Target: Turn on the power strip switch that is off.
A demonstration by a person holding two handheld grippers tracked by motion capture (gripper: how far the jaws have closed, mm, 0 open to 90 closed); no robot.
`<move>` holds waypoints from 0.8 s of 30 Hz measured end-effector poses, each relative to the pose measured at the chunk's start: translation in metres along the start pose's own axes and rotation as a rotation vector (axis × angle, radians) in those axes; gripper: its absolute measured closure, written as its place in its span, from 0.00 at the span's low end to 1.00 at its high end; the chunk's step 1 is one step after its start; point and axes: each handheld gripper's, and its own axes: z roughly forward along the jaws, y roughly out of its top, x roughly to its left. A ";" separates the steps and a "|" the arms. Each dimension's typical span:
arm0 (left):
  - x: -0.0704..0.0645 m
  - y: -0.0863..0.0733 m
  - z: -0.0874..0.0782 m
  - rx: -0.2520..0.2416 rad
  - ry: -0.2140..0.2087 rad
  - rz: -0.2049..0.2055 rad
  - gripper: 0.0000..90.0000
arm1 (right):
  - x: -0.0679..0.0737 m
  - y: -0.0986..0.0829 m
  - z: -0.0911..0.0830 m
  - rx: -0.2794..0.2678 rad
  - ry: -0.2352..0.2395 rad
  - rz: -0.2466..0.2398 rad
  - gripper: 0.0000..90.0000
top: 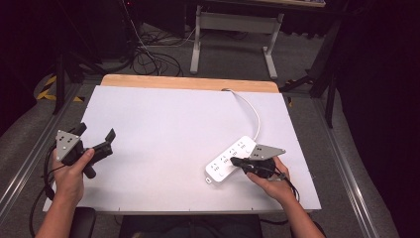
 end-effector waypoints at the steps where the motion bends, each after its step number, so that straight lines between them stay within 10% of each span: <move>1: 0.000 0.000 0.000 0.000 0.000 0.000 0.05 | 0.000 0.000 0.001 0.007 0.004 -0.001 1.00; 24: 0.000 0.000 0.000 0.005 -0.003 0.001 0.06 | 0.001 -0.002 0.006 0.058 -0.047 0.043 1.00</move>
